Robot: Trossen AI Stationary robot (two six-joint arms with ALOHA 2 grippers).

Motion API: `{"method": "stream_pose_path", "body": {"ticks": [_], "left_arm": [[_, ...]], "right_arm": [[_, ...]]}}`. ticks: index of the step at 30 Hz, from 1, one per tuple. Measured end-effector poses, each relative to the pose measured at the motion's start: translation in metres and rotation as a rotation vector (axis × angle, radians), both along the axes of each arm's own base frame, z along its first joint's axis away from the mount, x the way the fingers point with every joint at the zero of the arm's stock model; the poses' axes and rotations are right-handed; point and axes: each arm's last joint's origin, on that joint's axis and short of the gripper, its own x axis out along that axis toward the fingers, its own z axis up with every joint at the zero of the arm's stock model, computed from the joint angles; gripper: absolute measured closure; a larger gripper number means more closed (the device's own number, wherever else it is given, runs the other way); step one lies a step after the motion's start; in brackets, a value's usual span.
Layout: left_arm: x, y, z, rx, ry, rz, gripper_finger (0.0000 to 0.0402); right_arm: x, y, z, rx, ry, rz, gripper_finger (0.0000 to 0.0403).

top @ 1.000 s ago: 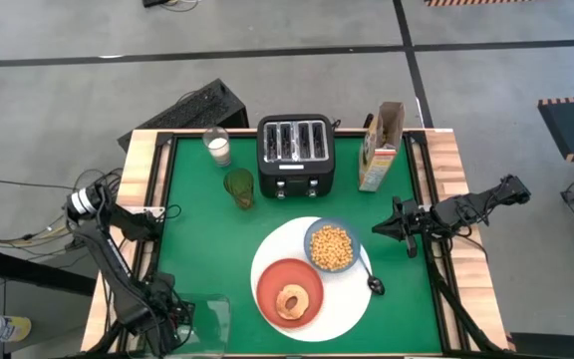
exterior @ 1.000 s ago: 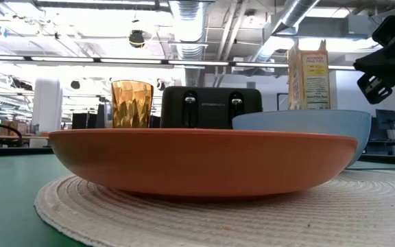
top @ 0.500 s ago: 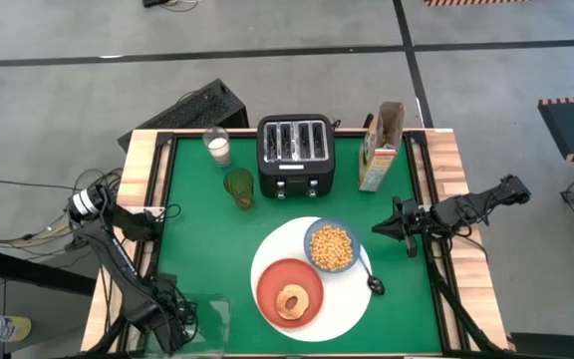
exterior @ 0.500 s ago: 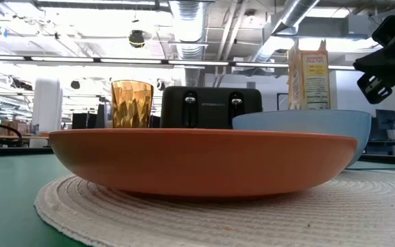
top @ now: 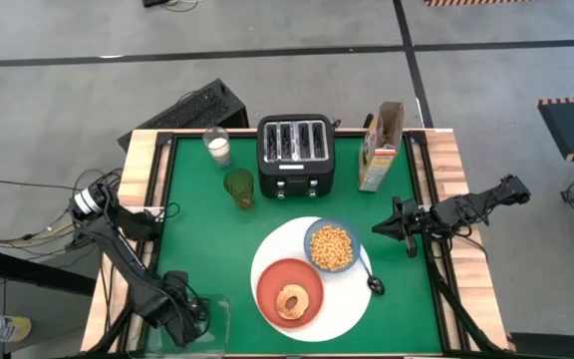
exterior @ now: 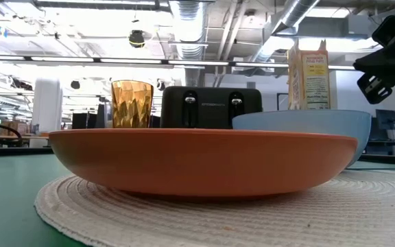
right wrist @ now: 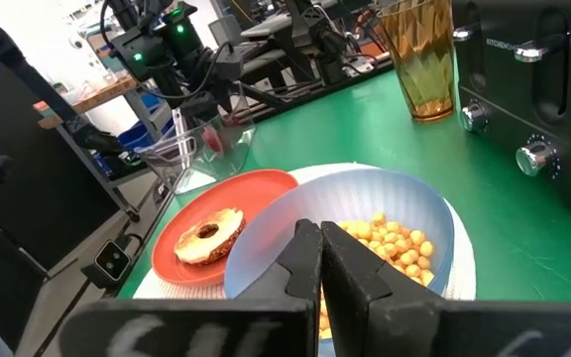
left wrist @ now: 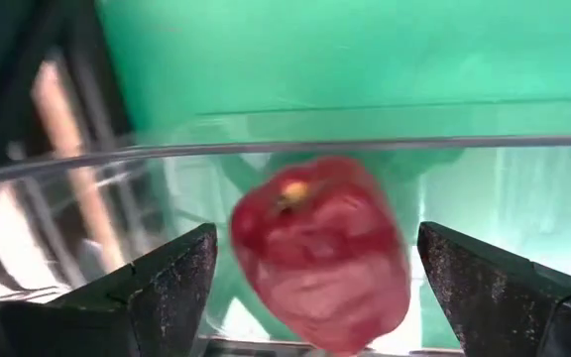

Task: Arrange a breakfast setting
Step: Put the apple on the orange plate

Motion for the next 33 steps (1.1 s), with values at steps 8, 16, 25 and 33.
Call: {"method": "stream_pose_path", "body": {"ticks": [8,16,25,33], "left_arm": [[0.011,0.001,0.003,-0.092,0.022,-0.001,0.0067],[0.009,-0.007,0.005,-0.147,0.050,0.113,0.0067],[0.014,-0.016,-0.021,-0.083,0.103,0.164,0.0067],[0.013,-0.012,-0.026,-0.003,0.099,0.160,0.0067]], "right_arm": [[0.000,0.000,0.000,0.000,0.000,0.000,0.0369],[0.000,0.000,0.000,0.000,-0.001,0.000,0.0369],[0.000,0.000,0.000,0.000,-0.001,0.000,0.0369],[0.000,0.000,0.000,0.000,-0.001,0.000,0.0369]]}}
